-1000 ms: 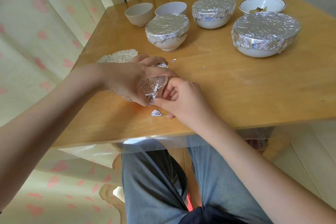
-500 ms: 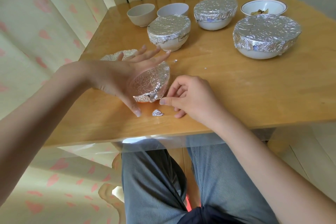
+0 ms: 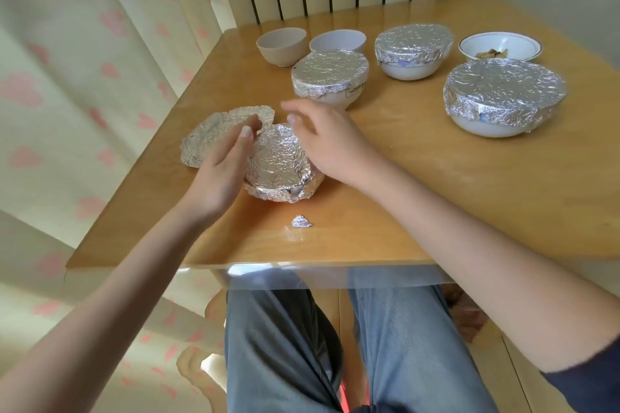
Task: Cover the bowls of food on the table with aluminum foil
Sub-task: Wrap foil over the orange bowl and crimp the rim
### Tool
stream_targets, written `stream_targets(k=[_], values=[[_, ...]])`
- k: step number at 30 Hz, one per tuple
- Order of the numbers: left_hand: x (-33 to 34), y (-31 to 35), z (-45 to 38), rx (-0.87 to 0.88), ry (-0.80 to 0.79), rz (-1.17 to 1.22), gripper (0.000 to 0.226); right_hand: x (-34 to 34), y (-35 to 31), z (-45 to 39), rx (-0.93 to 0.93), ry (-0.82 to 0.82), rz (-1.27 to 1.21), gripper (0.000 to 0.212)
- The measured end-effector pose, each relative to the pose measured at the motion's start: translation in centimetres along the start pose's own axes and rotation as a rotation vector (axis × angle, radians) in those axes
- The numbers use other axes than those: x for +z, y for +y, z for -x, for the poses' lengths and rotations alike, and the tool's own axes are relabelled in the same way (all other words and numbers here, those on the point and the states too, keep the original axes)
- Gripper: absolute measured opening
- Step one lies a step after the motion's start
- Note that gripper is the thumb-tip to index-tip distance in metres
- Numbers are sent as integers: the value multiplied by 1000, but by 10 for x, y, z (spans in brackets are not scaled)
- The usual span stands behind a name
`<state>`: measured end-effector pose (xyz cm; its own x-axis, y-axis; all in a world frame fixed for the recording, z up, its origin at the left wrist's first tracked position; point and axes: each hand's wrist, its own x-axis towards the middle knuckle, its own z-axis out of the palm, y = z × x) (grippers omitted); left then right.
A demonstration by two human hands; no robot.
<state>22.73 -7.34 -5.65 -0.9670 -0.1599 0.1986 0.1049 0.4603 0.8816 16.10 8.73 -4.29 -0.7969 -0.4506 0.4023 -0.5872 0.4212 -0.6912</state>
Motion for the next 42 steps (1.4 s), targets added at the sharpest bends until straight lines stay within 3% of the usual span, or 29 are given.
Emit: stream_targets(k=[3,7,19,22,25,26,28,30,31,35,42], values=[[6,-7,-1,32,56,-50,42,9,4,-8,39,-89,15,31],[10,-10,-5,-45,163,58,35,7,4,-17,85,-167,-7,30],[13,-12,-9,-112,251,230,30,19,3,-23,264,-65,-156,34],[13,-12,-4,-32,301,115,29,17,3,-22,330,-85,-223,34],[8,-7,9,190,381,-164,34,18,1,-18,390,-27,-265,44],[4,-5,11,261,320,-231,39,18,0,-17,401,20,-288,42],[-6,-1,9,330,20,-308,60,16,1,-15,412,131,-341,40],[-15,0,4,289,-291,-409,88,15,-1,-13,404,150,-384,39],[-18,0,0,266,-364,-469,98,16,-3,-12,392,118,-381,41],[-19,-4,-6,217,-368,-579,125,21,-4,-5,307,53,-278,35],[-16,-9,-9,218,-355,-655,137,30,5,-8,284,122,-195,28]])
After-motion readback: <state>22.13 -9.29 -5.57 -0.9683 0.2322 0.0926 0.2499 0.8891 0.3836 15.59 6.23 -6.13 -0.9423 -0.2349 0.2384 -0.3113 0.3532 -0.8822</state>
